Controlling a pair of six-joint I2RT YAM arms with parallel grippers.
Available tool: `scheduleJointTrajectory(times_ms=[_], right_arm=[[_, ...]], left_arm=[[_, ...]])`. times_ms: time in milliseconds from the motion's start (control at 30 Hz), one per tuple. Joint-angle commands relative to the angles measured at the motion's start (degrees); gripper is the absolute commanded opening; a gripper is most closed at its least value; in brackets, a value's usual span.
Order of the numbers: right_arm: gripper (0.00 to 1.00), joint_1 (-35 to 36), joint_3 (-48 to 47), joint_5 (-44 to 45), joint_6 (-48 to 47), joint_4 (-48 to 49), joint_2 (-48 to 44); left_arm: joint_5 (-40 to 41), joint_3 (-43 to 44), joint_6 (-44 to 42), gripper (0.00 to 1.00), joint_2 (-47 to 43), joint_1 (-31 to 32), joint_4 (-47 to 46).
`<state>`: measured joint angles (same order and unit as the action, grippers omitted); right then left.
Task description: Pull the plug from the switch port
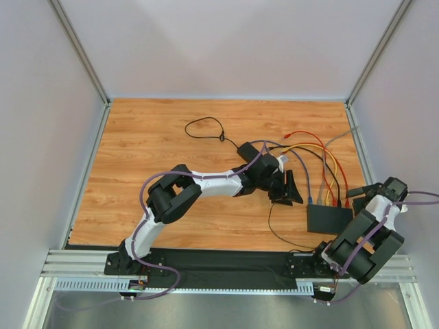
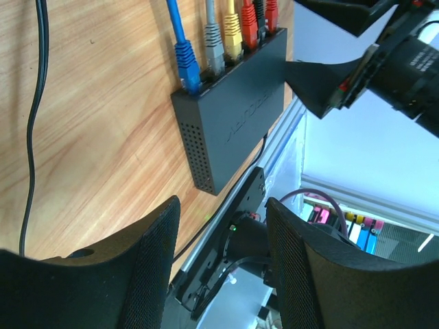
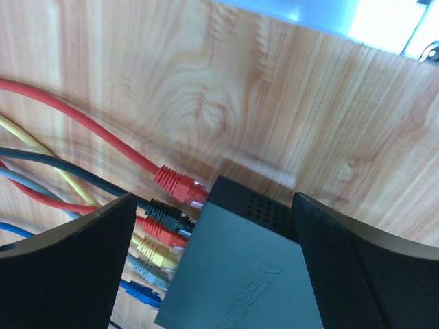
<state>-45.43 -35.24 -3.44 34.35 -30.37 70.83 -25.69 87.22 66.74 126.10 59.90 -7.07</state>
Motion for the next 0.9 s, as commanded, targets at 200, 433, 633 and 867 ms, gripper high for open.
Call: scheduleJointTrajectory(times_ms=[200, 433, 633, 867], right_arm=[[0.94, 0.08, 5.00, -9.20, -1.13, 4.44, -1.83], [0.92, 5.17, 4.49, -13.60, -3.23, 5.50, -0.18], [0.92, 5.53, 1.24, -11.24, -5.52, 2.60, 1.51], [0.92, 5.53, 0.53, -10.09, -5.08, 1.28, -0.07]], left_arm=[[-0.67, 2.16, 0.23, 0.61, -1.39, -0.13, -1.81], [-0.41, 4.36, -0.12, 0.60, 1.42, -0.75, -1.28], [0.64, 5.85, -2.92, 0.57, 2.30, -1.71, 1.26], [2.40, 9.89, -9.24, 0.36, 4.76, -3.30, 4.17]])
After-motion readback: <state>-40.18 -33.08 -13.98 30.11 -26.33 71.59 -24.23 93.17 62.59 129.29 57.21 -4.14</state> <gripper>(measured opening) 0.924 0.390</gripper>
